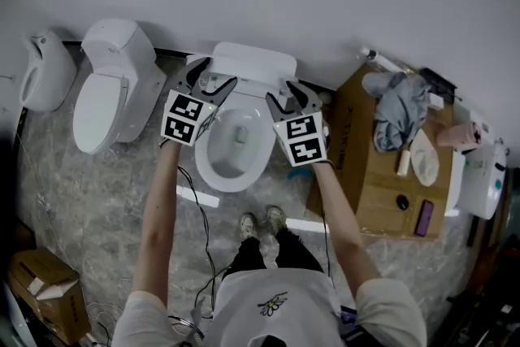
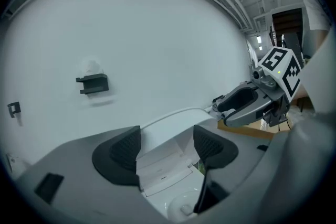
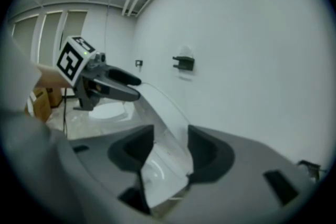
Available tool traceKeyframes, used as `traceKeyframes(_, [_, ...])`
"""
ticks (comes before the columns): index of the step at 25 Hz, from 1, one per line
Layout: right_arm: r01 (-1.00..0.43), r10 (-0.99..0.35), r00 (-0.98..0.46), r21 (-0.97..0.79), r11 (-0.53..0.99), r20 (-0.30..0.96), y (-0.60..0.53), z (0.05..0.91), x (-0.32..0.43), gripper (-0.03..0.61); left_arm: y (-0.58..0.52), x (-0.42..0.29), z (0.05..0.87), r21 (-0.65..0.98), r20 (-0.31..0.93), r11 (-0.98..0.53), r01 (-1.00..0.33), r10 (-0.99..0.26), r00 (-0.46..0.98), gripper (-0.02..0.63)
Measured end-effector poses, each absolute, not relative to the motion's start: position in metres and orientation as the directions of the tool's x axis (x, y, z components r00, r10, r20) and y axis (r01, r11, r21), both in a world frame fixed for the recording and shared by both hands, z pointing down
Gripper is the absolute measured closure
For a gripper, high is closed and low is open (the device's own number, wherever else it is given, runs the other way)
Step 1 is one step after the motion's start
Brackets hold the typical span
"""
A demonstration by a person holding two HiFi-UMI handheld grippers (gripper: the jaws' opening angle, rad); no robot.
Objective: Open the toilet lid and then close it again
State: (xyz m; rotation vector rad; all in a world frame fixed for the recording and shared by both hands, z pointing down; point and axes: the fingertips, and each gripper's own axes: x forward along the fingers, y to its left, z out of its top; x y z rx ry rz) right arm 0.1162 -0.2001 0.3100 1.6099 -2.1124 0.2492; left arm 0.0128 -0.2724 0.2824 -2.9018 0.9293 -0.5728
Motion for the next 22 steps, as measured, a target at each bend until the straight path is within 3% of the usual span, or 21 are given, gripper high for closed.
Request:
traceKeyframes(10, [-0.962, -0.873, -0.126, 0.156, 0.223, 0.472, -0.242, 0.318, 0.127, 0.393, -0.298, 0.029, 0.272, -0.171, 0.294, -0.839, -0.516, -0.543, 0.786, 0.275])
traceKeyframes(22, [-0.951, -0.867, -0.254, 0.053, 0.305, 0.429, -0.312, 0.297, 0.175, 0.426, -0.373, 0.074, 0.257, -0.21, 0.338, -0.815, -0.54, -0.579, 0.742, 0.275])
